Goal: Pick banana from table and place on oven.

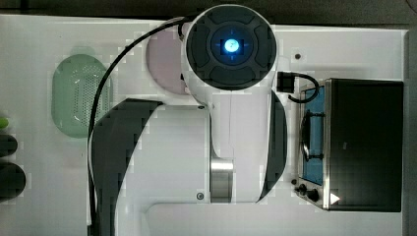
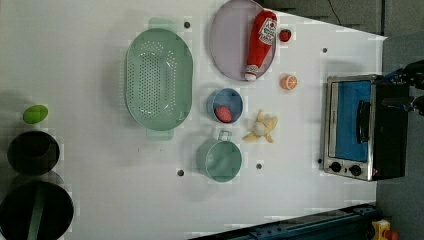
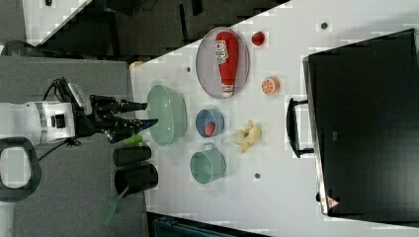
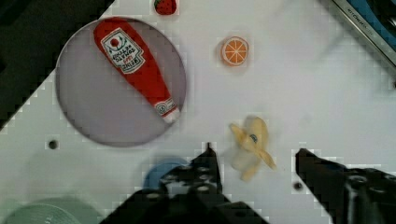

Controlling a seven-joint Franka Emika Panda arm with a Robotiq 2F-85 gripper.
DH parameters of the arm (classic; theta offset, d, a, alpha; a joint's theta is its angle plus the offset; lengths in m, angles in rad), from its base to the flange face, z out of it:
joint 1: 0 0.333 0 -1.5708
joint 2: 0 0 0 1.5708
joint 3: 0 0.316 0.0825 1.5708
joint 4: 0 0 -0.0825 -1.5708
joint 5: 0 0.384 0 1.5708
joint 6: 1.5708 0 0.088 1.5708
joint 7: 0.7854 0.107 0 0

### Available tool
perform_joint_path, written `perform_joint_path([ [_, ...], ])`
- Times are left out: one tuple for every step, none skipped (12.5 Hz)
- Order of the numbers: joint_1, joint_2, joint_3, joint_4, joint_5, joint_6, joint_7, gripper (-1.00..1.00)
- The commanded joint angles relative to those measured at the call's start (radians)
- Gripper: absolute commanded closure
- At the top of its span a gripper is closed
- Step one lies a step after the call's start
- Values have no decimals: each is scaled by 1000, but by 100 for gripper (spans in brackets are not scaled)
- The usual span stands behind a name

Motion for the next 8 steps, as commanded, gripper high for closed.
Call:
perform_joint_path([
  [-25,-445,-31,-362,15,-94,89,-59],
  [-25,-445,-32,-363,15,-94,89,-81],
  [-25,-444,-33,-365,15,-94,89,-100],
  [-25,-443,-32,-365,15,-93,89,-100],
  [-25,-437,-32,-369,15,-89,89,-100],
  [-25,-426,-32,-378,15,-73,89,-100],
  [-24,-409,-32,-395,15,-44,90,-100],
  [-24,-390,-31,-420,15,-1,90,-100],
])
